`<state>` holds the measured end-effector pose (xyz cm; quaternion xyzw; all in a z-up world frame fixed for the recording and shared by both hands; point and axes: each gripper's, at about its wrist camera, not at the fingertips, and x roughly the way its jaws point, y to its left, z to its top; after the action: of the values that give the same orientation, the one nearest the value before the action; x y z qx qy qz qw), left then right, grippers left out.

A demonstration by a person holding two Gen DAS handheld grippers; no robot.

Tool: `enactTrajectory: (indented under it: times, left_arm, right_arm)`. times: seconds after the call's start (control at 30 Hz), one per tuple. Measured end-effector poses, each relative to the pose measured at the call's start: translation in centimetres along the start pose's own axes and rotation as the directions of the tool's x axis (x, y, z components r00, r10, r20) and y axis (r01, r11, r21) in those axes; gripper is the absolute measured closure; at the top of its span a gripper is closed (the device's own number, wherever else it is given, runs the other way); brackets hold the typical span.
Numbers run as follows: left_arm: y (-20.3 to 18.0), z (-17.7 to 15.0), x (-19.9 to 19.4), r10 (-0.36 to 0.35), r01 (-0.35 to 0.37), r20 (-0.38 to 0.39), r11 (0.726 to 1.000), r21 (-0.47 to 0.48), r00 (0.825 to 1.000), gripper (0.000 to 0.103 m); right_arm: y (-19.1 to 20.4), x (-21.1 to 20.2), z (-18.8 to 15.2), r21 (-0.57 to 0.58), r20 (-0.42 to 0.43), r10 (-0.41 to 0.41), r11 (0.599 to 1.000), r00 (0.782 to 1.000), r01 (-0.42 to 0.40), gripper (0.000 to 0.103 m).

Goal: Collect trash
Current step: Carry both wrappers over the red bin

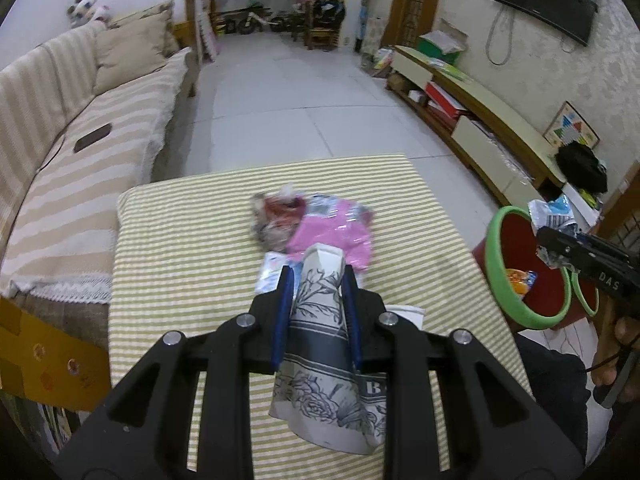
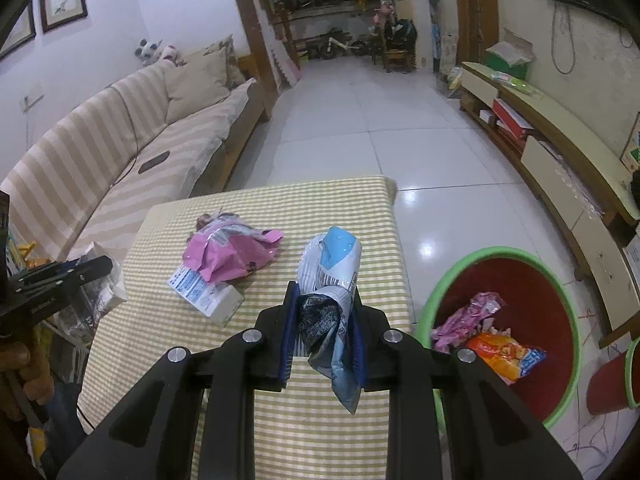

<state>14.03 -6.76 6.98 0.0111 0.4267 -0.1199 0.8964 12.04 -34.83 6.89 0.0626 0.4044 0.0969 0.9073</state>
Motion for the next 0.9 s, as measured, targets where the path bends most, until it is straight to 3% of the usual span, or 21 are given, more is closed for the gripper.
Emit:
enactTrajectory:
  times: [0.47, 0.9]
  left_arm:
    - [-12.4, 3.2, 3.0, -0.146, 0.147, -0.018, 0.977, 0.151, 0.989, 0.08]
    - [-23.1, 4.8, 7.1, -0.283, 0.297, -0.092, 0.924, 0.239, 0.955, 0.079]
  right_arm:
    - [-9.8, -4.2, -1.1, 0.137, 0.044, -0.104, 0.986, 0.994, 0.098, 0.081]
    - [-18.3, -5.6, -2.5, 0.258, 0.044, -0.178, 0.953, 0.983, 0.161, 0.081]
